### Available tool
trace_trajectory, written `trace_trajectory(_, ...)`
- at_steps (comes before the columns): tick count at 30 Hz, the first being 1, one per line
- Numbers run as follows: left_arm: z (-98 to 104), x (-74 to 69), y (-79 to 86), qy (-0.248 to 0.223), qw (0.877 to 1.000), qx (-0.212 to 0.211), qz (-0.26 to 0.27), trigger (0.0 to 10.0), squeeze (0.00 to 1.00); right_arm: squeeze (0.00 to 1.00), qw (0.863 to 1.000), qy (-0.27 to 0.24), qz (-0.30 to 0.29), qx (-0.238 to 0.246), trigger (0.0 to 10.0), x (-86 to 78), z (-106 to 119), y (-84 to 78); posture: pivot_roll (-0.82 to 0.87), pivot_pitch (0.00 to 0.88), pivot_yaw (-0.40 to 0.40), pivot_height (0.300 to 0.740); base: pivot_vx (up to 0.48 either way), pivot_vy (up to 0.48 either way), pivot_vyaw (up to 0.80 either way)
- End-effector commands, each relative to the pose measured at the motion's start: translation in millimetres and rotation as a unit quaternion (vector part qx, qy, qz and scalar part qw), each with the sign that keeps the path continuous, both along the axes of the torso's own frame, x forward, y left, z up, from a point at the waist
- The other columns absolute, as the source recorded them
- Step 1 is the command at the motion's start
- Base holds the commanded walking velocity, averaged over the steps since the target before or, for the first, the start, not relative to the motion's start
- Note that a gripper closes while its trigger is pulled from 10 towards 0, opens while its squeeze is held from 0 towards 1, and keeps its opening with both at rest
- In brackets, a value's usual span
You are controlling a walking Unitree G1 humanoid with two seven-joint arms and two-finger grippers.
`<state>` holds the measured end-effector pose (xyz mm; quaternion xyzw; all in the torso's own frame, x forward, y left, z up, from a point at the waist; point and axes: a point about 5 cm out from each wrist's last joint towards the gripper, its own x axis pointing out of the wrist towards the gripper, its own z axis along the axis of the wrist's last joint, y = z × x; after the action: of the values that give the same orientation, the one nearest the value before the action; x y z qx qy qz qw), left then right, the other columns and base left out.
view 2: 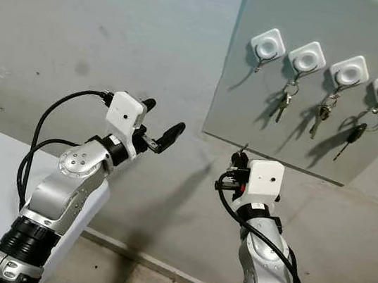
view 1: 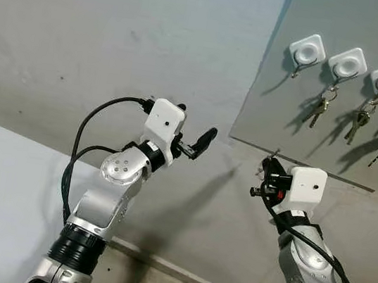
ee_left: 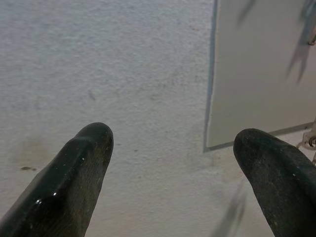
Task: Hang keys on a hook
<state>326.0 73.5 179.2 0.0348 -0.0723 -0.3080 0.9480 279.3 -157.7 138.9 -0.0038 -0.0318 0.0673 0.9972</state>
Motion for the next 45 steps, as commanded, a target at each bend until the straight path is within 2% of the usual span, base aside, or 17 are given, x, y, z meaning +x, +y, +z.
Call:
trace_trajectory(1, 3, -2.0, -0.8, -0.007, 1.000, 0.005, -0.006, 10.0, 0.00, 0.00, 1.000, -0.017, 0.003, 0.001, 10.0, -2.0, 8, -0.7, -0.03, 0.000, -0.037, 0.740, 0.000, -0.352, 0.00)
trace_trajectory(5, 2, -2.3, 0.7, -0.005, 1.000, 0.008, -0.001, 10.0, 0.00, 0.00, 1.000, -0.015, 0.004, 0.002, 10.0, -3.7, 6, 0.0, -0.03, 0.000, -0.036, 0.740, 0.000, -0.478, 0.00)
trace_trajectory(7, 1, 1.1, 3.5, 0.006, 1.000, -0.003, 0.016, 10.0, 0.00, 0.00, 1.000, -0.013, -0.001, 0.006, 10.0, -3.4, 5, -0.9, -0.03, 0.000, -0.035, 0.740, 0.000, 0.000, 0.00)
trace_trajectory(12, -1, 3.3, 6.7, 0.007, 0.999, 0.007, 0.031, 10.0, 0.00, 0.00, 1.000, -0.011, -0.003, 0.007, 10.0, -3.5, 4, -1.3, -0.03, 0.000, -0.032, 0.740, 0.000, 0.000, 0.00)
trace_trajectory(23, 12, 0.8, 2.4, -0.018, 1.000, 0.005, -0.001, 10.0, 0.00, 0.00, 0.999, -0.031, 0.044, -0.007, 10.0, 0.7, 15, 6.7, -0.03, 0.000, -0.023, 0.740, 0.000, 0.000, 0.00)
trace_trajectory(28, 23, 2.5, 2.3, -0.033, 0.999, 0.006, -0.007, 10.0, 0.00, 0.00, 0.994, -0.060, 0.088, -0.004, 10.0, 7.9, 34, 15.2, -0.03, 0.000, -0.023, 0.740, 0.000, 0.000, 0.00)
trace_trajectory(35, 29, 7.9, 14.9, -0.027, 1.000, -0.005, 0.007, 10.0, 0.00, 0.00, 0.990, -0.087, 0.108, 0.002, 10.0, 16.5, 51, 19.5, -0.02, 0.000, -0.025, 0.740, 0.000, 0.000, 0.00)
trace_trajectory(38, 32, 9.2, 20.1, -0.032, 0.999, -0.002, 0.017, 10.0, 0.00, 0.00, 0.986, -0.105, 0.132, 0.004, 10.0, 21.9, 64, 27.6, -0.02, 0.000, -0.025, 0.740, 0.000, 0.000, 0.00)
trace_trajectory(45, 40, 6.4, 17.8, -0.042, 0.999, -0.003, -0.001, 10.0, 0.00, 0.00, 0.978, -0.125, 0.169, 0.008, 10.0, 27.9, 80, 37.5, -0.01, 0.000, -0.030, 0.740, 0.000, 0.000, 0.00)
